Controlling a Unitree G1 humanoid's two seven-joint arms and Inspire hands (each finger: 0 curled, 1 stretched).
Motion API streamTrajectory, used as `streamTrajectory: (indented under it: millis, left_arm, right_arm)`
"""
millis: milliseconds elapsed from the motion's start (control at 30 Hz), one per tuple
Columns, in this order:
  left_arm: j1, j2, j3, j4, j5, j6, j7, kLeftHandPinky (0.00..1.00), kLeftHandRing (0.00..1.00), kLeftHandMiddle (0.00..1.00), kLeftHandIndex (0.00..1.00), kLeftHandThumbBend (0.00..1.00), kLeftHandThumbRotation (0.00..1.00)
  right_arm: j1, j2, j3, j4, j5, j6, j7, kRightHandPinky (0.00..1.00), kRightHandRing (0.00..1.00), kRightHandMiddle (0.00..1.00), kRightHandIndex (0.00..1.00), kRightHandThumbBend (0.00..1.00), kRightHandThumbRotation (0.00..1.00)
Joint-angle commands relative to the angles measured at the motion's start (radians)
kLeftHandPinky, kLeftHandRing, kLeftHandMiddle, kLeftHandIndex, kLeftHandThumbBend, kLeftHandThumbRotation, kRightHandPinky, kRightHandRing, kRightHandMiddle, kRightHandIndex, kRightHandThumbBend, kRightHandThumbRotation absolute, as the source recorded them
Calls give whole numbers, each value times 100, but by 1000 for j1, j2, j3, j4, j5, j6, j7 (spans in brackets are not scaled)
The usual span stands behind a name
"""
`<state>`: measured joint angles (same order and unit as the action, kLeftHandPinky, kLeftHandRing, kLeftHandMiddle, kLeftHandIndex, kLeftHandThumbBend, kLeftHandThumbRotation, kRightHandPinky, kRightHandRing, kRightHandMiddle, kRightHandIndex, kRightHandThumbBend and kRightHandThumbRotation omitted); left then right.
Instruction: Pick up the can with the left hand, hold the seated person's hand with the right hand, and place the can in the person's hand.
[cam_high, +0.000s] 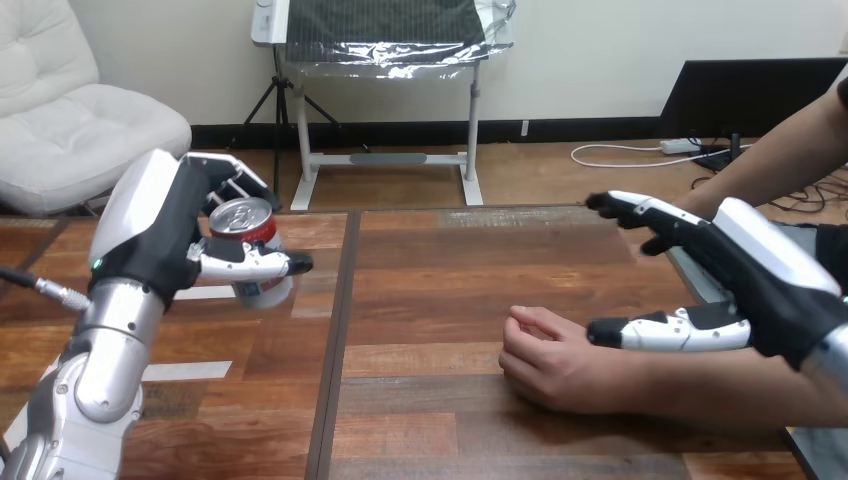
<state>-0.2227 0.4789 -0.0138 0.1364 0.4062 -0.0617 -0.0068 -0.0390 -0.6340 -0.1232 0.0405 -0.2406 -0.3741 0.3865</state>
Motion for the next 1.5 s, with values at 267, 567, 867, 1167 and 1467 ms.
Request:
streamTrajectory:
  millis: [267, 567, 867, 1167, 1467]
  left_arm:
    - [-20, 34, 29, -107, 5, 4, -24, 7, 11, 21, 44, 80, 0]
    - [-16, 39, 36, -134, -1, 8, -41, 10, 14, 23, 44, 80, 0]
    - [-14, 41, 43, -152, -5, 8, -49, 12, 16, 26, 43, 80, 0]
    - [-13, 41, 50, -159, -13, -12, -54, 13, 17, 27, 43, 80, 0]
    - [-11, 37, 56, -170, -17, -7, -64, 12, 15, 25, 43, 80, 0]
  right_arm:
    - [-125, -84, 44, 133, -52, -56, 21, 77, 87, 89, 90, 100, 54]
    - [-155, -113, 78, 197, -93, -81, 24, 80, 86, 87, 89, 100, 50]
    - [-177, -131, 108, 248, -127, -93, 24, 82, 85, 87, 89, 100, 48]
    - [-189, -145, 134, 291, -153, -106, 23, 81, 84, 85, 87, 100, 47]
    - [-197, -150, 155, 332, -173, -119, 33, 81, 84, 85, 86, 100, 46]
